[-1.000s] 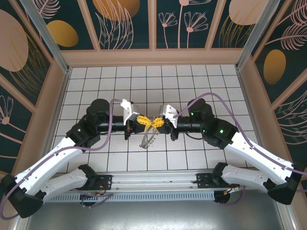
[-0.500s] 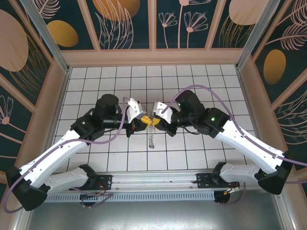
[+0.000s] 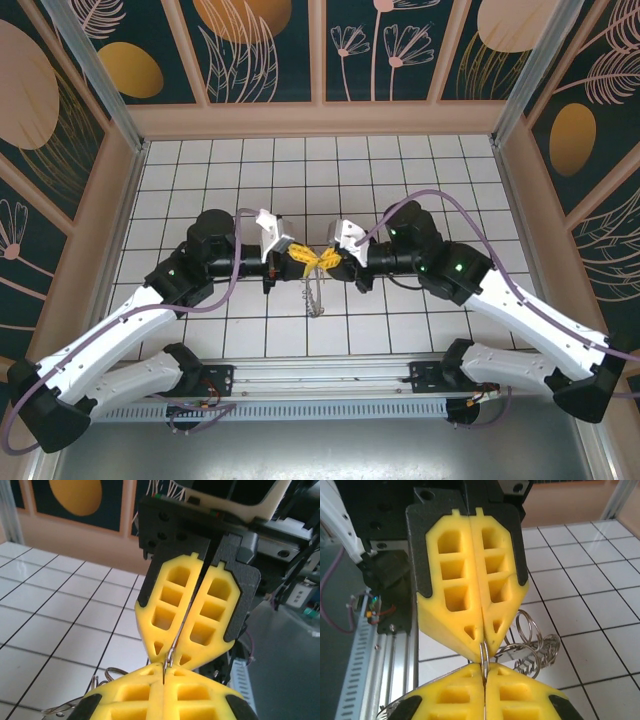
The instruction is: Put the keys on the keyring
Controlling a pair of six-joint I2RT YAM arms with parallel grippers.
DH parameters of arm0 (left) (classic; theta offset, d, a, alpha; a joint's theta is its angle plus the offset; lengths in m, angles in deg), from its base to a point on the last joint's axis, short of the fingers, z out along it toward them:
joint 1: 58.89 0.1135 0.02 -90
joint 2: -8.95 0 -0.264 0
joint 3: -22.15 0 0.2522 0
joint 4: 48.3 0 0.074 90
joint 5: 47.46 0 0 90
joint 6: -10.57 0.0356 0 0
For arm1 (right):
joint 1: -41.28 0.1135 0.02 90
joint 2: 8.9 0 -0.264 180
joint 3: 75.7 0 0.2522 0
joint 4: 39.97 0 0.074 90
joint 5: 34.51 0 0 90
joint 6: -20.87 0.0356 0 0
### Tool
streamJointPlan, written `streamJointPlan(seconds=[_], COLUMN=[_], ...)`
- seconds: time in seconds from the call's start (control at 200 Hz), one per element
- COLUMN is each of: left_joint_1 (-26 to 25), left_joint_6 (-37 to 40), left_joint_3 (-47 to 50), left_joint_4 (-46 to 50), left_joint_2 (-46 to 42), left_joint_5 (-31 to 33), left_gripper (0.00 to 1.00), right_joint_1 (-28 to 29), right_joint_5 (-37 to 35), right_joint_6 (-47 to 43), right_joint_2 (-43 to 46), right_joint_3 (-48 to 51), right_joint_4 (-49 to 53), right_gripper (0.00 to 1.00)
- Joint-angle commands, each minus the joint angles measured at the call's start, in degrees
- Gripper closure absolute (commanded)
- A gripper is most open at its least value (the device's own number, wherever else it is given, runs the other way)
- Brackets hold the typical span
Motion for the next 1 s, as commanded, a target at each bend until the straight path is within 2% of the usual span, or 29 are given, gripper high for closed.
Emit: streamJointPlan(seconds=[0.0,0.11,0.235,0.295,0.4,0.46,0.551,0.656,0.736,0.841,0.996], left_joint_1=[-0.5,-0.5,-0.5,-0.5,-0.5,-0.5,-0.5,-0.6,-0.6,-0.6,-0.7], left_joint_6=[-5.3,-6.6,-7.6,-8.1,-9.3,-9.8,-5.5,3.6,8.8,12.3,13.6], left_joint_3=[-0.1,0.6,1.5,1.7,2.4,2.3,-0.2,-5.8,-9.3,-11.3,-11.7], left_joint_4=[-13.1,-15.1,-17.0,-17.9,-19.9,-19.8,-12.2,4.3,13.0,18.6,19.5], left_joint_2=[-1.9,-1.5,-2.3,-2.4,-2.2,-1.7,-0.7,1.8,3.9,6.2,7.5], left_joint_5=[-5.8,-6.9,-7.7,-8.2,-9.8,-10.7,-9.4,-3.7,0.1,2.6,3.5], left_gripper=[1.00,1.00,1.00,1.00,1.00,1.00,1.00,1.00,0.92,0.92,0.93], right_joint_1=[0.0,0.0,0.0,-0.1,-0.2,-0.3,-0.7,-1.4,-1.4,-0.7,-0.4], right_joint_5=[2.1,3.0,1.9,1.7,1.1,0.3,-1.5,-2.1,-2.5,-3.2,-2.4], right_joint_6=[2.9,4.7,5.4,5.6,5.6,5.3,4.6,2.3,-0.4,-3.5,-6.3], right_joint_2=[2.0,3.5,4.2,4.6,5.4,5.9,5.6,3.0,-0.8,-5.0,-7.7], right_joint_3=[3.3,5.4,6.5,6.8,7.5,7.3,5.8,1.7,-2.7,-7.2,-10.8], right_joint_4=[-7.5,-11.4,-12.9,-13.7,-15.2,-15.3,-13.4,-7.5,-1.1,4.7,9.1], right_gripper=[0.89,0.85,0.85,0.89,1.00,1.00,1.00,1.00,1.00,1.00,1.00])
